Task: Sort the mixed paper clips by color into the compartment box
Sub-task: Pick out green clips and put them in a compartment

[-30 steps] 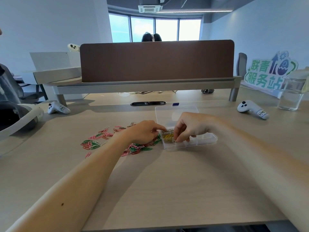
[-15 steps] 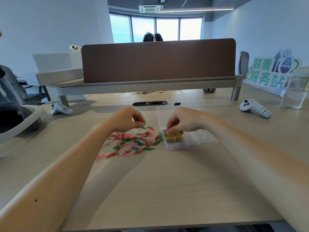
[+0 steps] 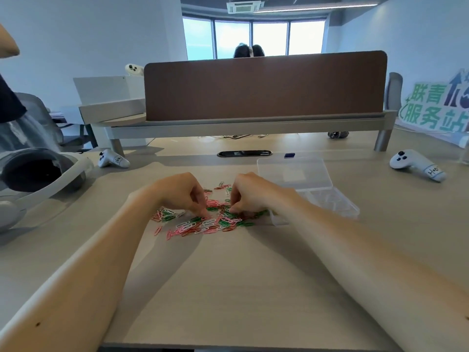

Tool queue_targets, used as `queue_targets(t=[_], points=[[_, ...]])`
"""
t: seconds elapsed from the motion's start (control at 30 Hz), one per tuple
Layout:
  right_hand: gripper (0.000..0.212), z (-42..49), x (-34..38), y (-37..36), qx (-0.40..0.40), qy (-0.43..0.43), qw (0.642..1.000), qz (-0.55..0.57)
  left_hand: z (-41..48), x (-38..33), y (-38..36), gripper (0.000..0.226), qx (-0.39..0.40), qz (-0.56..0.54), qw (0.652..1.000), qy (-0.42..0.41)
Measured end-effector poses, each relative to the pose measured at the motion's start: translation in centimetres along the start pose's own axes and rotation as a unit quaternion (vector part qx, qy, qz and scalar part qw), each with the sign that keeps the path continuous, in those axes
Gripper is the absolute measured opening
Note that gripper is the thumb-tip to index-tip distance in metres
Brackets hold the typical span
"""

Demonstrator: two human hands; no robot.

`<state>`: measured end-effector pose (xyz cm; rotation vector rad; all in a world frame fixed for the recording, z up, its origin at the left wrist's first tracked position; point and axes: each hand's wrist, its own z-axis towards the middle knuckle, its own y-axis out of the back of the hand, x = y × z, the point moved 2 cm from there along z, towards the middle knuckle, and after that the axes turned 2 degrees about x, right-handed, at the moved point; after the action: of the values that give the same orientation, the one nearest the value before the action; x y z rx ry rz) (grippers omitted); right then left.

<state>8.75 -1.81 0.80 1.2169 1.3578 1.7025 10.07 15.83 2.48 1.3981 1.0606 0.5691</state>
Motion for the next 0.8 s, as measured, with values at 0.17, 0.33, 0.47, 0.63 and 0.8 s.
queue_targets(t=[0.17, 0.33, 0.47, 0.63, 0.8], points=[[0.009, 0.3, 0.3, -0.2, 0.014, 0.009, 1.000, -0.017, -2.0, 1.5, 0.5, 0.013, 0.074, 0.005, 0.997, 0.037], [0.012, 0.6, 0.8, -0.4, -0.010, 0.011, 1.000, -0.001, -2.4, 2.2, -0.2, 0.008, 0.054, 0.010, 0.997, 0.053], [0.010, 0.7, 1.6, -0.4, -0.016, 0.033, 0.999, 0.038, -2.9, 2.8, -0.2, 0.019, 0.034, 0.001, 0.998, 0.054], [0.015, 0.4, 2.3, -0.1, 0.010, 0.049, 0.995, 0.085, -3.5, 3.4, 0.1, 0.007, -0.011, -0.018, 0.998, 0.067], [0.016, 0.3, 2.7, -0.4, 0.029, 0.063, 0.994, 0.089, -3.9, 3.5, 0.1, 0.009, -0.019, -0.026, 0.997, 0.067]])
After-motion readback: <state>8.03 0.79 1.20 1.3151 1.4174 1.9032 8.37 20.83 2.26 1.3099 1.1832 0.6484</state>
